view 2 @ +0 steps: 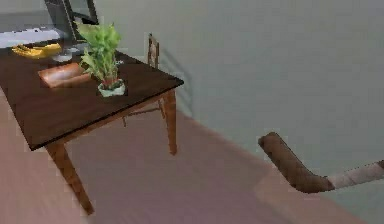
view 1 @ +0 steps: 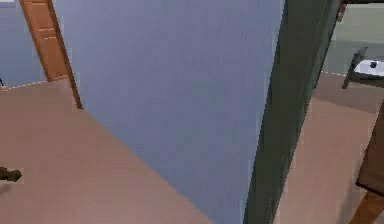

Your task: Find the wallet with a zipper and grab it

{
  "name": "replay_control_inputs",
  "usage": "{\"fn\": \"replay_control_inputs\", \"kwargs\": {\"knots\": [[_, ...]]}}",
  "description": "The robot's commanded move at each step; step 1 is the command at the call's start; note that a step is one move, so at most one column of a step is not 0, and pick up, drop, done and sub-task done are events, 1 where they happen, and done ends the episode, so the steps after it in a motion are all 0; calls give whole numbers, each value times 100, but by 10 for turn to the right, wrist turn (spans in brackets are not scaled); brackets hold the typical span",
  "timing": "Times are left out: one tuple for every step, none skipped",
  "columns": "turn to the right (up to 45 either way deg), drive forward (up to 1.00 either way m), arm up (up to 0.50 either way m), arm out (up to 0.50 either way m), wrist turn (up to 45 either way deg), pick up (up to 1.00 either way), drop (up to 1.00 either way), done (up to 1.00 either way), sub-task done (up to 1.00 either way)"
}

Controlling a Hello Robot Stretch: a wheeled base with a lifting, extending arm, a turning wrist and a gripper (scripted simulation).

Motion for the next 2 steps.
{"fn": "replay_control_inputs", "kwargs": {"knots": [[-360, 0, 0, 0, 0, 0, 0, 0, 0], [0, 100, 0, 0, 0, 0, 0, 0, 0]]}}
